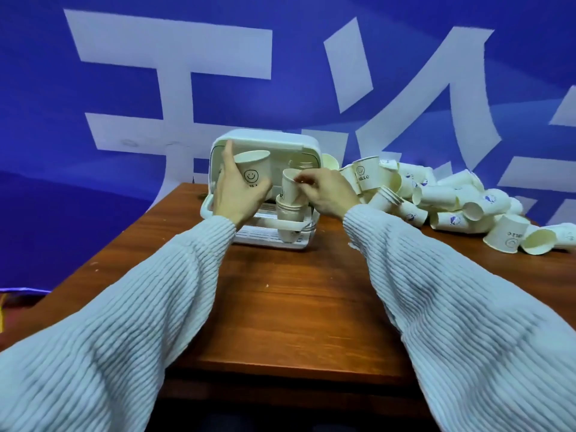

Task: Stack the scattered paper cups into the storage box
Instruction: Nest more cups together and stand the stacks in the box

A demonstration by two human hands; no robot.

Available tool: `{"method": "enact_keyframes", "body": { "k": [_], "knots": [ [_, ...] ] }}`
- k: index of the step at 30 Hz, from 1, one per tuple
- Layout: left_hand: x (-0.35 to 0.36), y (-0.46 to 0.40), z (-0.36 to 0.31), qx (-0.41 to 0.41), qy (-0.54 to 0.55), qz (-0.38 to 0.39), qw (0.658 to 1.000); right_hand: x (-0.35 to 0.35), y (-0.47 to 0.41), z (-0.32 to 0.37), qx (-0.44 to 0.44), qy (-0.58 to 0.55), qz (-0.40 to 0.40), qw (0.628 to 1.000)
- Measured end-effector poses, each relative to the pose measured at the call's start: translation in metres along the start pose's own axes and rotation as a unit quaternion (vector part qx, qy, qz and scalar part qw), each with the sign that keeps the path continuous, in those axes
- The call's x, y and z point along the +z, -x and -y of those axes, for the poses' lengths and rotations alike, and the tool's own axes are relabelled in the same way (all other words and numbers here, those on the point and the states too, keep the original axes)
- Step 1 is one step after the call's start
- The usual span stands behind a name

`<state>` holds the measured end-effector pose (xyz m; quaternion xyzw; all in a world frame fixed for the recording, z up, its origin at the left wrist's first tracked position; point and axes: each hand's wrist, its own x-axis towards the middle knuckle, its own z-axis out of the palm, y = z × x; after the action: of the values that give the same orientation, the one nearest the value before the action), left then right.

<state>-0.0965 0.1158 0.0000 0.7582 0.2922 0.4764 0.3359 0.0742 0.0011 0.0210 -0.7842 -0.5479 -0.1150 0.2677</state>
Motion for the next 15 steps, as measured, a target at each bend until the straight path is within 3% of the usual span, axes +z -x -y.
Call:
{"method": "enact_keyframes", "body": {
  "k": [4, 9, 11, 15],
  "knots": [
    [0.002, -0.004, 0.011, -0.008, -0.022, 0.006, 1.0, 0.017, 0.002, 0.003, -0.007, 0.072, 0.131, 0.989],
    [0.01, -0.009, 0.012, -0.014, -0.021, 0.018, 1.0, 0.027, 0.012, 0.006, -0.053, 0.167, 0.174, 0.969],
    [0.016, -0.012, 0.006, -0.002, -0.013, 0.021, 1.0, 0.023, 0.011, 0.003, -0.044, 0.138, 0.153, 0.978],
    [0.029, -0.021, -0.01, 0.037, -0.002, 0.027, 0.999, 0.024, 0.024, -0.013, 0.006, 0.043, -0.005, 0.999]
  ]
}}
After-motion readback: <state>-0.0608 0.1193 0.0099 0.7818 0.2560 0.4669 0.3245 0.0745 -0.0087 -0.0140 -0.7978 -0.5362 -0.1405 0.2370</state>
